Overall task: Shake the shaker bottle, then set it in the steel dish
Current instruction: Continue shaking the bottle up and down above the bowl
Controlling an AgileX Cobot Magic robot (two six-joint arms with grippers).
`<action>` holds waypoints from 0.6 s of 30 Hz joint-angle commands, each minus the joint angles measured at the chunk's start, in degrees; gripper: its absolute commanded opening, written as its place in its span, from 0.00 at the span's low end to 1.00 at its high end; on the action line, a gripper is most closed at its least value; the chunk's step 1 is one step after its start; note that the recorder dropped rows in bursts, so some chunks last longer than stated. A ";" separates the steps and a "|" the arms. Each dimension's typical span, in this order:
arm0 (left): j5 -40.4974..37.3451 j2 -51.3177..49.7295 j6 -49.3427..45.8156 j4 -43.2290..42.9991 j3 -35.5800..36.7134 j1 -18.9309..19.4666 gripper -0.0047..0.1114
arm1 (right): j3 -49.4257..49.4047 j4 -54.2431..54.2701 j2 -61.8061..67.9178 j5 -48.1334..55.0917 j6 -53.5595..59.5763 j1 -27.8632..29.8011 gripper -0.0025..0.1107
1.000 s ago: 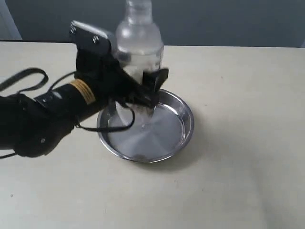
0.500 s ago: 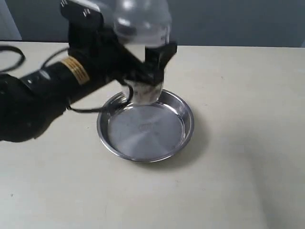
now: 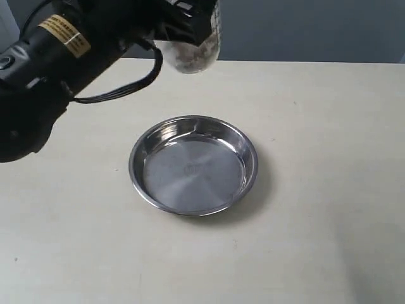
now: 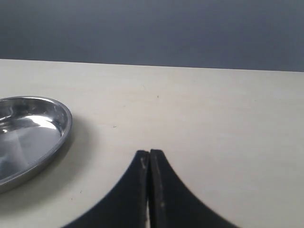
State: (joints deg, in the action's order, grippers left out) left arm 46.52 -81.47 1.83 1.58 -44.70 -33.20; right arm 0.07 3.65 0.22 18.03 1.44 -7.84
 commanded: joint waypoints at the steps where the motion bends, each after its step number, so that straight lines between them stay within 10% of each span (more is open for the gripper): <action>1: -1.86 -0.25 0.23 1.55 1.08 0.00 0.04 | -0.07 -0.10 -0.22 -0.53 0.05 -0.21 0.02; 18: 2.24 -0.25 1.06 2.34 7.68 0.00 0.04 | -0.07 -0.10 -0.22 -0.53 0.05 -0.21 0.02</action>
State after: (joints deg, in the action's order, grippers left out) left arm 45.31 -82.18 2.51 3.08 -37.10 -33.20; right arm 0.07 3.65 0.22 18.03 1.44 -7.84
